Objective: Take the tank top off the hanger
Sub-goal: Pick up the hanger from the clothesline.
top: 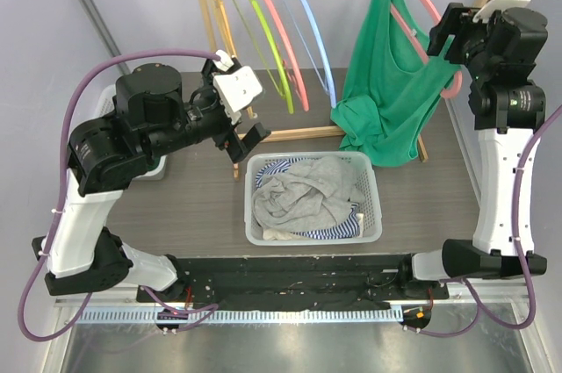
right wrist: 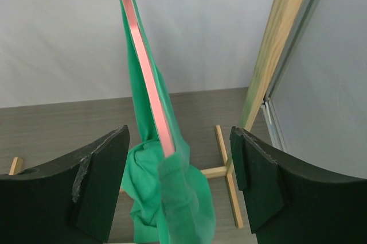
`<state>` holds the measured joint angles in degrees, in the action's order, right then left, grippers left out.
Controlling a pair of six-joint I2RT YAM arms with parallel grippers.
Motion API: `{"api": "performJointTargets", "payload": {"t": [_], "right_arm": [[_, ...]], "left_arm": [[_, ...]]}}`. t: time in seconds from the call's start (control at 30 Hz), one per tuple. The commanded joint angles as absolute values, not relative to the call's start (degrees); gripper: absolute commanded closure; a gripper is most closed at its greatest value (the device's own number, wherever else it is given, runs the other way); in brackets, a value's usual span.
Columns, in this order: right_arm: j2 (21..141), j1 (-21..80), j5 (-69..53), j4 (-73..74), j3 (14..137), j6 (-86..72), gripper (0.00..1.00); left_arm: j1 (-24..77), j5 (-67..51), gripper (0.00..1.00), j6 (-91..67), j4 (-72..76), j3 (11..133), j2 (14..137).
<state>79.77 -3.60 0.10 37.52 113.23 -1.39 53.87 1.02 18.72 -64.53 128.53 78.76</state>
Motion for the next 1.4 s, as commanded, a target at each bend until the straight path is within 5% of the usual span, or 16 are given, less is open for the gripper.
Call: {"api": "performJointTargets", "payload": {"t": [0.0, 0.43, 0.67, 1.03, 1.37], "right_arm": [[75.67, -3.52, 2.2, 35.94, 111.8, -0.26, 0.21], [76.82, -3.25, -1.58, 37.79, 109.42, 0.26, 0.27], [76.91, -3.16, -2.81, 38.41, 109.34, 0.09, 0.47], [74.1, -2.81, -8.53, 34.9, 104.07, -3.69, 0.98], [65.13, -2.29, -10.55, 17.33, 93.7, -2.64, 0.99]], "left_arm": [[53.61, 0.97, 0.0, 19.07, -62.05, 128.76, 78.05], [53.61, 0.18, 0.0, 18.11, -62.49, 130.78, 78.75], [53.53, 0.18, 0.0, 17.93, -62.58, 130.96, 78.84], [53.61, -1.49, 0.0, 17.67, -62.75, 132.19, 79.36], [53.53, -1.67, 0.0, 17.49, -62.75, 133.15, 79.8]]}}
